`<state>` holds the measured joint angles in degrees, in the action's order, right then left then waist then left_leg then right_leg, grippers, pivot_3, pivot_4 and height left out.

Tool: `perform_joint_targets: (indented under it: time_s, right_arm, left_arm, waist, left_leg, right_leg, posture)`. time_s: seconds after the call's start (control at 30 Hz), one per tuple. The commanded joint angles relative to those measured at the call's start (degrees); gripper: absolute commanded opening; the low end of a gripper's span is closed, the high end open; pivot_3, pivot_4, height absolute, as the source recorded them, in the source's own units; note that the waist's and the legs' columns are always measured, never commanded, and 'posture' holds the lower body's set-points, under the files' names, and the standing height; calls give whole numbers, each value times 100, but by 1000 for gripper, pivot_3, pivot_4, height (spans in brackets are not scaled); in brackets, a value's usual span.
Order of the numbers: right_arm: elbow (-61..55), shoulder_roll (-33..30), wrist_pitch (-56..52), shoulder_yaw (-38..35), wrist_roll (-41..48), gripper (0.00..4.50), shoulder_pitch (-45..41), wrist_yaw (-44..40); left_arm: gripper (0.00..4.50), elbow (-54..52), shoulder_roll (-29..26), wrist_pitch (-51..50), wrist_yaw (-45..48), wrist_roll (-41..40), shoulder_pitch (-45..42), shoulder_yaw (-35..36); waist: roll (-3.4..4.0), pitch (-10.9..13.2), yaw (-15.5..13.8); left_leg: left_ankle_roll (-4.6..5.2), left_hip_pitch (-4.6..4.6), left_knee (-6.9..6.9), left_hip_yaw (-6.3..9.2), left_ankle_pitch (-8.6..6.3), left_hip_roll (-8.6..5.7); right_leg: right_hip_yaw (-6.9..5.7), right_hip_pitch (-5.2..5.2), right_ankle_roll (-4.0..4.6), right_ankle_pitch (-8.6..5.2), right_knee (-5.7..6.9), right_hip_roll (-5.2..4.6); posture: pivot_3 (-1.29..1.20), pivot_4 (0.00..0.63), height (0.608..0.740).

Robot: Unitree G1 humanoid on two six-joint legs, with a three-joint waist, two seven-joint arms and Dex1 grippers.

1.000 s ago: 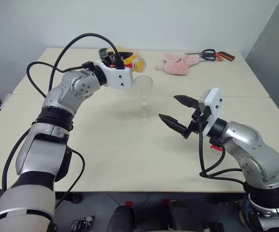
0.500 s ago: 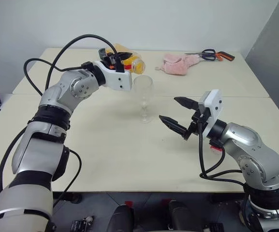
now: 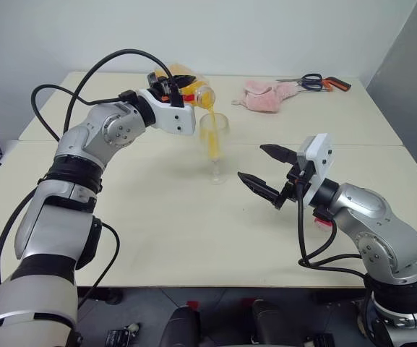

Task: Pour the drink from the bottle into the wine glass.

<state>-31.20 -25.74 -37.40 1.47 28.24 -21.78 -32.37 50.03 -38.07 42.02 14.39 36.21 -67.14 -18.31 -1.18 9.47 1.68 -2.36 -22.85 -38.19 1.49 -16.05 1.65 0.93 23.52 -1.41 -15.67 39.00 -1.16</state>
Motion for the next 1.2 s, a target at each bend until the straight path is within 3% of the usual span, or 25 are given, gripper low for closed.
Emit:
perform_joint_targets:
  time_s: [0.03, 1.2]
  right_arm:
    - [-121, -9, 108, -28, 41, 4500, -63, -11]
    - [-115, -39, 103, -33, 98, 4500, -11, -87]
  left_arm:
    - [1635, -99, -110, 85, -135, -36, -286, 57]
    - [1635, -160, -175, 162, -145, 21, -294, 50]
  waist:
    - [0, 0, 0]
    - [0, 0, 0]
  left_leg:
    - [0, 0, 0, 0, 0, 0]
    - [0, 0, -3, 0, 0, 0]
  right_leg:
    - [0, 0, 0, 0, 0, 0]
    - [0, 0, 0, 0, 2, 0]
  posture:
    - [0, 150, 740]
    - [0, 150, 740]
